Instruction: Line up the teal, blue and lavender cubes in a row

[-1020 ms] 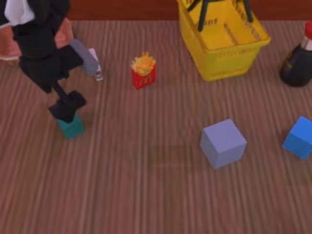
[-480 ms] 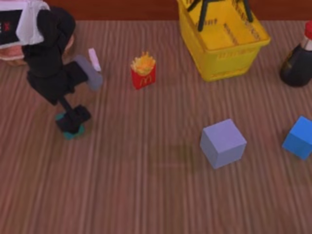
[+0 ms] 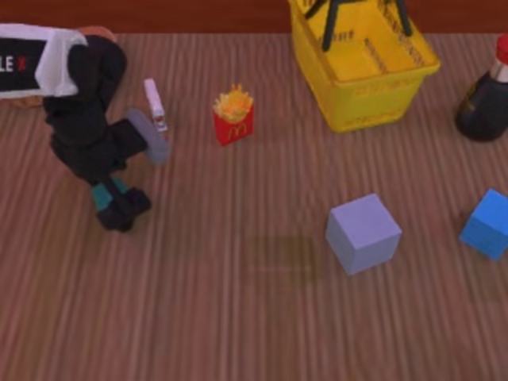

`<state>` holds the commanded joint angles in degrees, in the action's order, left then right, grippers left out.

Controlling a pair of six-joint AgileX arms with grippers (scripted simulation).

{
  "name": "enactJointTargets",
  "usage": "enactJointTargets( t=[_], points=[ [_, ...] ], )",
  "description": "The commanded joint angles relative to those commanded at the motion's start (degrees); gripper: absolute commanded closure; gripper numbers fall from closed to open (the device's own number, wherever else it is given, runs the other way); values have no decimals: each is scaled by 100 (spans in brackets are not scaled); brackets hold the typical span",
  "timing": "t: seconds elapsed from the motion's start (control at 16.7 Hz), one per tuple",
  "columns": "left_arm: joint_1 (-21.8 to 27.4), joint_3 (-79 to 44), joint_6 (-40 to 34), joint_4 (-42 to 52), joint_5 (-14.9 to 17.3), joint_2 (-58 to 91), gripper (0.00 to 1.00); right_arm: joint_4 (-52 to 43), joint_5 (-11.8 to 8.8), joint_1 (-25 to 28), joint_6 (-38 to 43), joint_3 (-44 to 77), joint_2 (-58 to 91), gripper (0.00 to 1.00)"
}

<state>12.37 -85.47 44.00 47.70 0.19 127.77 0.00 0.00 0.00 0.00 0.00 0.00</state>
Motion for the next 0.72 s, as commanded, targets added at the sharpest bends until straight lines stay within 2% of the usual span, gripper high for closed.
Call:
enactJointTargets(
  t=[0.72],
  points=[
    [0,0,0,0,0,0,90,0,0,0,0,0,0,0]
  ],
)
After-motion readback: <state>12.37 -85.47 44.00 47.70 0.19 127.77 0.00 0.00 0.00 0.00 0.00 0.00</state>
